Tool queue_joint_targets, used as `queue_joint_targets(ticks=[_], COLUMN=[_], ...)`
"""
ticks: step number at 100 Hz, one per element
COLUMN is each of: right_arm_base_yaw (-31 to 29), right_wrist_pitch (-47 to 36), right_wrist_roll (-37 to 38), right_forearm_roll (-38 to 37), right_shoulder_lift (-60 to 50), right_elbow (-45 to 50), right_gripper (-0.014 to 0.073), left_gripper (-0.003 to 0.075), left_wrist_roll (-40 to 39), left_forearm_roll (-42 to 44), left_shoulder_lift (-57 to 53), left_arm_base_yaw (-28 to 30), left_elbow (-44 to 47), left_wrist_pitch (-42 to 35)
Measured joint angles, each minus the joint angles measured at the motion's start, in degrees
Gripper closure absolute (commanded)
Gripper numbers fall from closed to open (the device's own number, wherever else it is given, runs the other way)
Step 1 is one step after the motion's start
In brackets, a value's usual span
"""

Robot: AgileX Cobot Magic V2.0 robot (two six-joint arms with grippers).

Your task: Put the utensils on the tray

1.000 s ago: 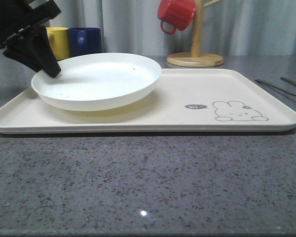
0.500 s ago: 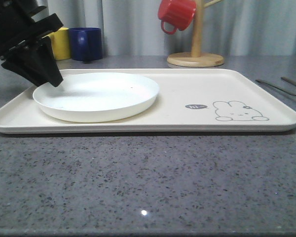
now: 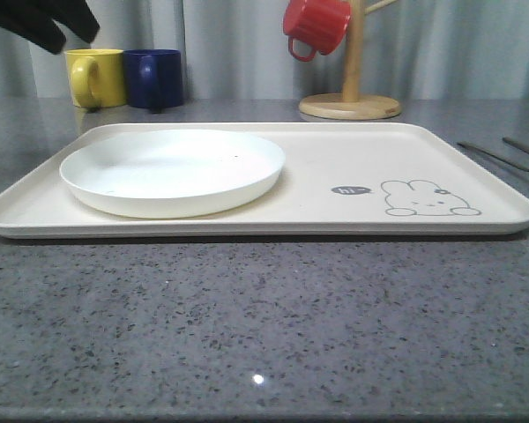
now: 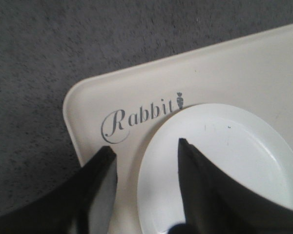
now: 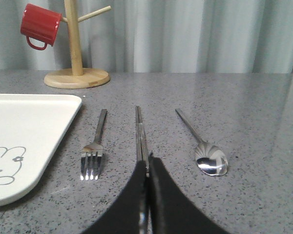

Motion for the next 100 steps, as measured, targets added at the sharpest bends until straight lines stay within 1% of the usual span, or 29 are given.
queue_joint_targets(ticks=[10, 32, 40, 65, 86, 93, 100], right_arm_base_yaw=[0.0, 0.0, 0.0, 0.0, 0.0, 0.0, 0.0], right_wrist_pitch=[0.0, 0.0, 0.0, 0.0, 0.0, 0.0, 0.0], right_wrist_roll=[0.0, 0.0, 0.0, 0.0, 0.0, 0.0, 0.0], right_forearm_roll=[0.0, 0.0, 0.0, 0.0, 0.0, 0.0, 0.0], right_shoulder_lift=[0.0, 0.0, 0.0, 0.0, 0.0, 0.0, 0.0], right_elbow=[0.0, 0.0, 0.0, 0.0, 0.0, 0.0, 0.0], right_gripper=[0.0662, 0.0662, 0.0662, 0.0662, 0.0662, 0.0662, 0.0662], left_gripper=[0.0423, 0.0423, 0.0423, 0.0425, 0.0428, 0.0459, 0.0540], left_wrist_roll=[0.0, 0.0, 1.2, 4.0, 6.4, 6.7, 6.7], left_forearm_roll=[0.4, 0.7, 0.7, 0.6, 0.4, 0.4, 0.4], left_shoulder_lift=[-6.3, -21.3, -27.6, -48.7, -64.4, -68.3, -71.4], left_arm_base_yaw=[0.4, 7.0, 8.4, 8.5, 8.5, 8.5, 8.5], left_elbow=[5.8, 18.6, 23.8, 40.1, 49.8, 52.0, 53.6], left_wrist_pitch=[-4.6, -11.8, -14.3, -24.4, -26.0, -26.0, -25.9])
